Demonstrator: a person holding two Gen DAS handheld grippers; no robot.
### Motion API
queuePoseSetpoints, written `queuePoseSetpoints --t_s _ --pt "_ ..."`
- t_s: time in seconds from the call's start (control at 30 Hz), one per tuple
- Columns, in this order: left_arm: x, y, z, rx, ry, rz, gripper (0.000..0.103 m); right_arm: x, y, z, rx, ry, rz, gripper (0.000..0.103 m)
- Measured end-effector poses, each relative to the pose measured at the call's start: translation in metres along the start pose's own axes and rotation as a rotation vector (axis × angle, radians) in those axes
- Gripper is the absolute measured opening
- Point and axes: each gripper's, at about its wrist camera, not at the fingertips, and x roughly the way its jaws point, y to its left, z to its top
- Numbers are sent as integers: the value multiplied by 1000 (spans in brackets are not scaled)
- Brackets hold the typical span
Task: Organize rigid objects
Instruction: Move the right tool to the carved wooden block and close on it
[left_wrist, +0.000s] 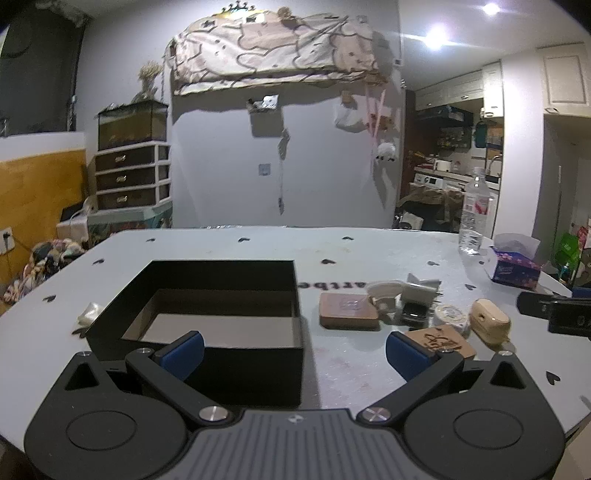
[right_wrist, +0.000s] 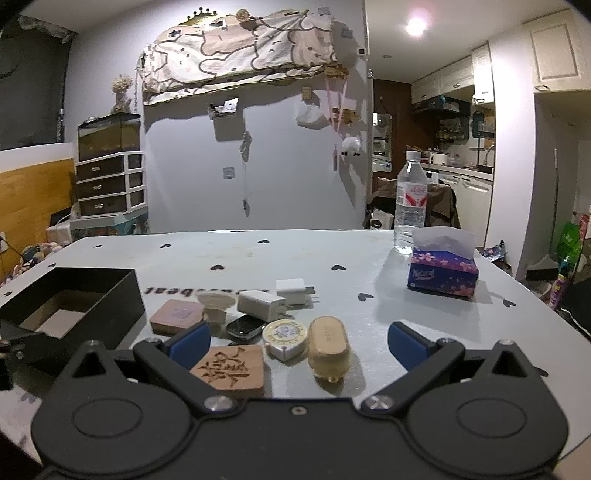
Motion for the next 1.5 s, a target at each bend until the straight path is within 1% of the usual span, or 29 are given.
queuePoseSetpoints --t_s 0.13,0.27,0.4,0.53,0.63,0.73,0.83,0.9,0.97,1.0,1.03,1.07,1.13,1.2,1.23,1.27,1.37,1.43,1.5 --pt "7 16 3 -19 2 11 103 8 1 -3 0 -1 7 103" --pt "11 32 8 -10 -8 58 103 19 1 -4 1 3 30 103" --pt "18 58 18 -22 -10 103 103 33 5 -6 1 22 49 103" --pt "28 87 29 -45 3 139 103 51 11 -8 5 71 78 103" --pt "37 107 36 -66 6 180 103 63 15 -13 10 111 121 103" --pt "44 122 39 -60 4 203 103 74 22 -16 2 150 133 103" --pt "55 136 43 -70 37 207 103 86 24 -19 17 207 172 103" --pt "62 145 48 -71 62 194 103 93 27 -20 30 243 181 102" --pt "69 152 50 -71 75 162 97 98 32 -21 33 269 176 96" --pt "73 156 51 -75 88 154 94 101 33 -20 39 280 179 94" --pt "78 159 53 -80 109 145 87 104 34 -20 48 291 186 93" --pt "82 161 53 -89 129 131 82 106 35 -20 58 301 190 91" --pt "91 166 54 -104 163 106 79 110 38 -19 61 313 187 88" --pt "101 168 54 -110 195 100 74 112 42 -18 55 322 185 84" --pt "106 169 53 -110 212 98 70 113 44 -18 48 327 185 82" --pt "113 171 54 -115 231 91 63 116 47 -17 40 331 181 81" --pt "128 176 55 -141 288 78 51 118 50 -16 23 337 160 79" --pt "135 177 55 -127 310 91 48 119 50 -15 20 342 155 78" --pt "141 177 55 -109 331 106 39 120 51 -15 14 347 153 78"
